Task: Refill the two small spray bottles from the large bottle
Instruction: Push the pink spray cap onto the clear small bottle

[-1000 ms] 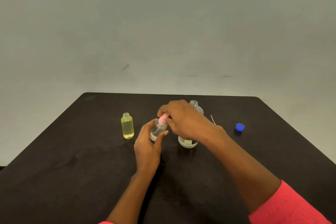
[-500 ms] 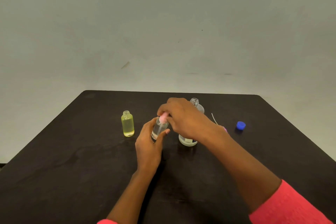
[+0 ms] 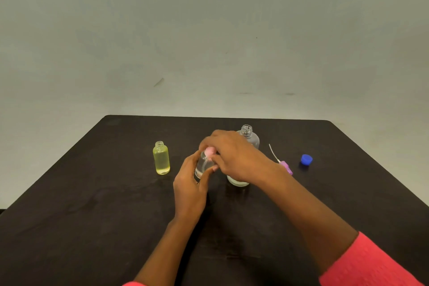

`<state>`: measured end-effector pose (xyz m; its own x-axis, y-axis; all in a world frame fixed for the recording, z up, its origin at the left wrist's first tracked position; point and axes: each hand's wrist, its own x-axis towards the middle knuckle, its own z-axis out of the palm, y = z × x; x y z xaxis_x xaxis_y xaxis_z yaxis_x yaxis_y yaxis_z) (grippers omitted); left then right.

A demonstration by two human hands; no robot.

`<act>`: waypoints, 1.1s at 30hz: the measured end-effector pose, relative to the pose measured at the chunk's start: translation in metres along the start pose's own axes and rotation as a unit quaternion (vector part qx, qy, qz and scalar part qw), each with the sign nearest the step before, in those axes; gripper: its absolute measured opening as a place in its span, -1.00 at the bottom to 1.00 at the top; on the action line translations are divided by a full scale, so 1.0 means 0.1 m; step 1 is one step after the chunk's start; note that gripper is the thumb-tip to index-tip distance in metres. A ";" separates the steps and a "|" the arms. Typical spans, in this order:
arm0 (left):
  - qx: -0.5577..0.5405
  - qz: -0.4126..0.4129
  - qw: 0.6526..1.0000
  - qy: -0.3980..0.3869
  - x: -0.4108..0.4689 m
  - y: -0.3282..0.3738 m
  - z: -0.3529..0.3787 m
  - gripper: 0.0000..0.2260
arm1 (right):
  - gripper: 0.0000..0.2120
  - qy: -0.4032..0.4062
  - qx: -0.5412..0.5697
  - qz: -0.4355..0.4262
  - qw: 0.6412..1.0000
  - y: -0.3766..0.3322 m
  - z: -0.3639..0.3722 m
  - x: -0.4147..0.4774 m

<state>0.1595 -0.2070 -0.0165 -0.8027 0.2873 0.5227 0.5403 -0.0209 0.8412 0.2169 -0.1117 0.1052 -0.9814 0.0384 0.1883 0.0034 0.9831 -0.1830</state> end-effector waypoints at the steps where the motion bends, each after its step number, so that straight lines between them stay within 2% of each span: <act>1: 0.003 0.002 1.000 0.001 0.00 0.00 0.00 -0.66 | -0.74 0.005 -0.004 0.005 1.000 0.01 0.03 0.01; 12: 0.023 0.032 0.999 -0.003 0.01 0.02 -0.03 -0.64 | -0.79 0.052 0.047 0.058 0.996 0.06 0.12 -0.03; 18: 0.003 0.029 0.999 0.018 0.02 -0.01 -0.01 -0.65 | -0.77 0.070 0.095 0.049 0.992 0.04 0.03 -0.09; 21: 0.005 0.033 0.999 0.024 0.01 -0.01 -0.01 -0.65 | -0.82 0.066 0.069 0.045 0.994 0.02 -0.01 -0.09; 28: 0.032 0.049 0.998 0.028 -0.01 -0.04 0.00 -0.64 | -0.69 0.075 0.029 0.091 0.993 -0.04 0.01 -0.04; 33: 0.025 0.053 0.998 0.032 0.01 -0.03 -0.02 -0.65 | -0.79 0.057 0.090 0.035 0.994 -0.01 0.04 -0.09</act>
<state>0.1565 -0.2089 -0.0187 -0.7542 0.2246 0.6170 0.6334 0.0009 0.7739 0.2253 -0.1133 0.0998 -0.9520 0.1347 0.2748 0.0257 0.9300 -0.3667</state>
